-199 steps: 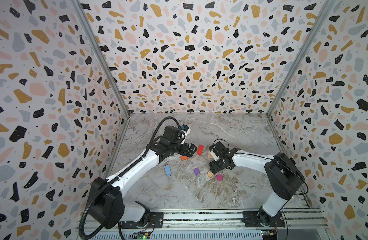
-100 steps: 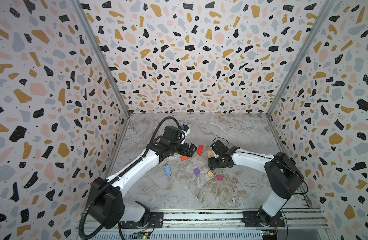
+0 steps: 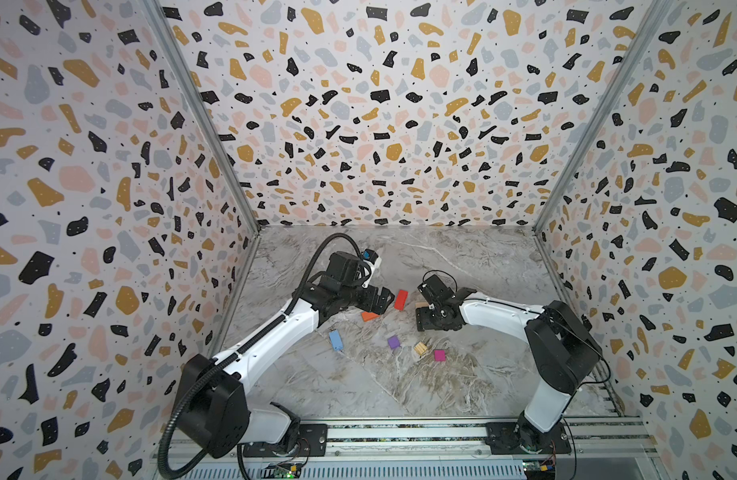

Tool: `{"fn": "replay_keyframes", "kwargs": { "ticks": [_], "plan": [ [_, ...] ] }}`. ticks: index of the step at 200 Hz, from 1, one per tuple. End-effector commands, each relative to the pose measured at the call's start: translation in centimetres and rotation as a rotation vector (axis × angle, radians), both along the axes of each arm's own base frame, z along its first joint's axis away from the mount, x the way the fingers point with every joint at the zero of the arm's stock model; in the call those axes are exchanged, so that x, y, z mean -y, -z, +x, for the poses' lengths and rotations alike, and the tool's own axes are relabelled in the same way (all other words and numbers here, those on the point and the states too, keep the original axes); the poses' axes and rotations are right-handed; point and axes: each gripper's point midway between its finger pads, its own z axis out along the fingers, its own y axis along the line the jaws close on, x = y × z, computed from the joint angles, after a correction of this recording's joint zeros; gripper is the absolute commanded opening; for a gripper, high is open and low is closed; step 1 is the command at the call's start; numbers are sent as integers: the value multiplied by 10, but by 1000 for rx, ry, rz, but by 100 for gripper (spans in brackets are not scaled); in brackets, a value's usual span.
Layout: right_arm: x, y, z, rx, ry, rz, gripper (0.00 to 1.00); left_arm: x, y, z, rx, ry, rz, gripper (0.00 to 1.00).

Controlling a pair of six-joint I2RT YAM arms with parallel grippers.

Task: Build the wood block tower
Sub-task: 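Grasp the light wood bar with the right gripper and lower it onto the stacked bars, then hold the wood bar pressed on top of the stack with the right gripper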

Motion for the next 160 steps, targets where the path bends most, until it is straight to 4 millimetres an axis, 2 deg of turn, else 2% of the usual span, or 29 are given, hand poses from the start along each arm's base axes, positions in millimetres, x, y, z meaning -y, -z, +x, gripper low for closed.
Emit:
{"fn": "replay_keyframes", "kwargs": {
  "ticks": [1,160],
  "plan": [
    [-1,-3,1,-2,3,-16,60,-1,-1,4,17,-2,-6,98],
    [2,9,12,-7,2,-75,62,-1,-3,3,22,1,-9,98]
  ]
}}
